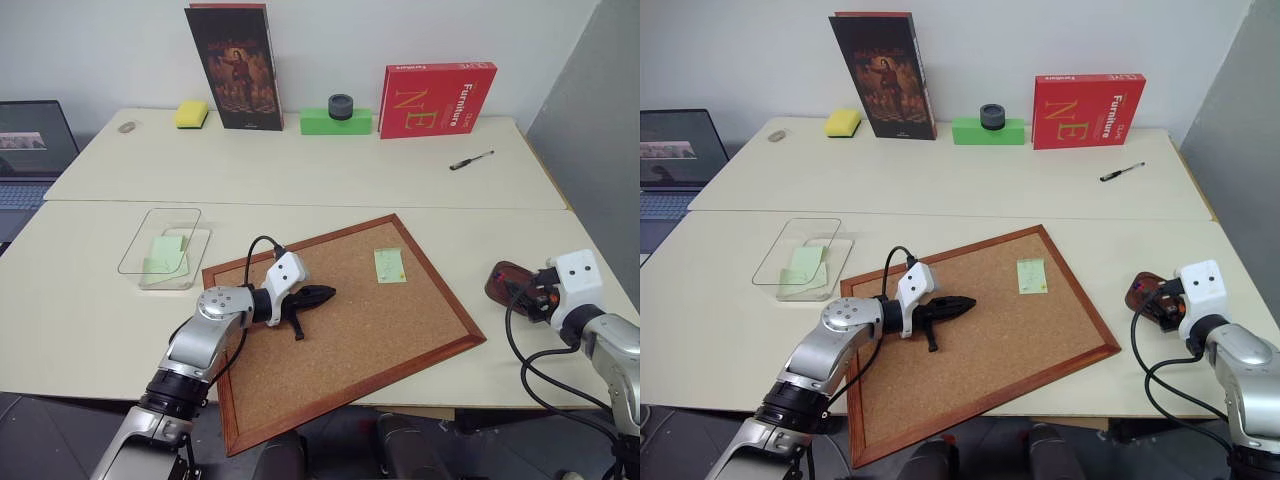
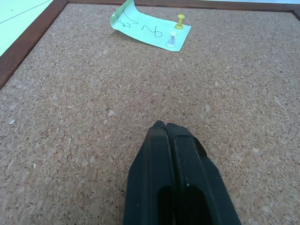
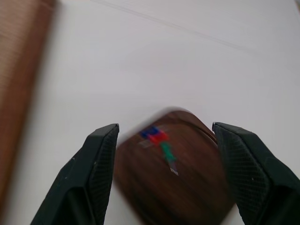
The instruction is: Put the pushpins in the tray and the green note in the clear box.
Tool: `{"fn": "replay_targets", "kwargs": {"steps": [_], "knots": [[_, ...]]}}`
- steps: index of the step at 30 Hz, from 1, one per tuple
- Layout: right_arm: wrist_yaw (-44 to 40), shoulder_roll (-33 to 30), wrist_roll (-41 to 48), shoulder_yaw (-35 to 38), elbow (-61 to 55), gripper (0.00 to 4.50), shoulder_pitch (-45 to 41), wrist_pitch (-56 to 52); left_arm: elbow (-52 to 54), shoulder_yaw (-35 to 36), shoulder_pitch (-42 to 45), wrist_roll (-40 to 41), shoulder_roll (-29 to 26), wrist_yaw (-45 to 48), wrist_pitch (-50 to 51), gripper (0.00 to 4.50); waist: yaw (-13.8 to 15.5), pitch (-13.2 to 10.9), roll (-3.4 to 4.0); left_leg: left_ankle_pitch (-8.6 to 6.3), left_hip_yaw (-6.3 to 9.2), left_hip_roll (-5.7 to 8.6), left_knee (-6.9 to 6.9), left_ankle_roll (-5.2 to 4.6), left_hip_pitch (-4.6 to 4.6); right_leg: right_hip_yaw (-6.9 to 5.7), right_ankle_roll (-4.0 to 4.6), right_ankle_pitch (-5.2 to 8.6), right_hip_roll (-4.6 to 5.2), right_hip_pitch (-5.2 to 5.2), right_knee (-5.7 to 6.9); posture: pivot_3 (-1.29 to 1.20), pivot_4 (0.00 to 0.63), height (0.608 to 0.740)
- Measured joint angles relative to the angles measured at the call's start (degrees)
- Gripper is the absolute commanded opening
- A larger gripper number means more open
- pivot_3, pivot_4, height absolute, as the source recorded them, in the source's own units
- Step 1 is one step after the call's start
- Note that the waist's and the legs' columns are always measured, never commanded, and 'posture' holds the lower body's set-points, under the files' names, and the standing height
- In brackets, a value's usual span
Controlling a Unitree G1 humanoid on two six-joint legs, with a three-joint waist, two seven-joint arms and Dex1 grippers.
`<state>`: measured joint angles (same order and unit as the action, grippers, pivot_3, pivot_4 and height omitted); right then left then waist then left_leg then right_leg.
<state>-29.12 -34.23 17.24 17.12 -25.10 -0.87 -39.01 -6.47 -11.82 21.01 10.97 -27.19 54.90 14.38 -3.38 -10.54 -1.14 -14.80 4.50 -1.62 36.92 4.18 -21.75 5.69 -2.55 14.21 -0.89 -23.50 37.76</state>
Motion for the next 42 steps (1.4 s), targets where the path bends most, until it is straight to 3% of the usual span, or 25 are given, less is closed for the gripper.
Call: {"fn": "replay_targets", "kwargs": {"steps": [8, 13, 21, 31, 37, 42], "knots": [[1.40, 6.75, 0.81, -11.58, -3.67, 3.38, -3.38, 0.71, -0.23, -0.01, 0.17, 0.00, -0.06, 0.19, -0.08, 0.00, -0.03, 0.00, 0.00, 0.00, 0.00, 0.00, 0.01, 0.00, 0.00, 0.00, 0.01, 0.01, 0.00, -0.01, -0.02, 0.00, 0.150, 0.740], [4.26, 10.21, -3.58, -18.15, 2.68, 3.38, -6.91, 3.93, -0.37, -0.08, 0.57, 0.00, -0.04, 0.31, -0.08, 0.00, 0.00, 0.00, -0.01, 0.00, -0.01, 0.00, 0.00, 0.00, -0.02, 0.00, 0.01, 0.01, 0.01, -0.01, -0.04, 0.00, 0.150, 0.740], [4.28, 12.34, -6.95, -22.03, 9.20, 3.38, -9.64, 7.90, -0.31, -0.02, 0.54, -0.01, -0.04, 0.33, -0.08, 0.00, 0.01, 0.00, -0.01, 0.00, 0.00, -0.01, -0.02, 0.00, -0.02, -0.01, 0.00, 0.00, 0.00, -0.02, -0.03, 0.00, 0.150, 0.740], [4.22, 13.35, -8.19, -23.66, 11.94, 1.61, -10.43, 9.64, -0.16, 0.04, 0.39, -0.01, -0.08, 0.23, -0.08, 0.00, 0.00, 0.00, 0.00, 0.00, 0.00, -0.01, -0.02, 0.00, -0.01, -0.02, 0.00, 0.00, 0.00, -0.02, -0.03, 0.00, 0.150, 0.740], [4.20, 14.06, -8.27, -23.96, 12.09, 0.20, -10.41, 9.69, -0.17, 0.06, 0.39, -0.02, -0.12, 0.24, -0.09, 0.00, 0.00, 0.00, 0.00, 0.00, 0.01, -0.01, -0.01, 0.00, -0.02, -0.02, 0.00, 0.00, 0.00, -0.02, -0.03, 0.00, 0.150, 0.740], [4.19, 14.01, -8.34, -23.85, 12.09, 0.09, -10.40, 9.69, -0.19, 0.04, 0.41, -0.03, -0.18, 0.33, -0.15, 0.00, 0.00, 0.00, 0.00, 0.00, 0.01, -0.01, -0.02, 0.00, -0.02, -0.02, -0.01, 0.00, 0.00, -0.02, -0.02, 0.00, 0.150, 0.740]]}}
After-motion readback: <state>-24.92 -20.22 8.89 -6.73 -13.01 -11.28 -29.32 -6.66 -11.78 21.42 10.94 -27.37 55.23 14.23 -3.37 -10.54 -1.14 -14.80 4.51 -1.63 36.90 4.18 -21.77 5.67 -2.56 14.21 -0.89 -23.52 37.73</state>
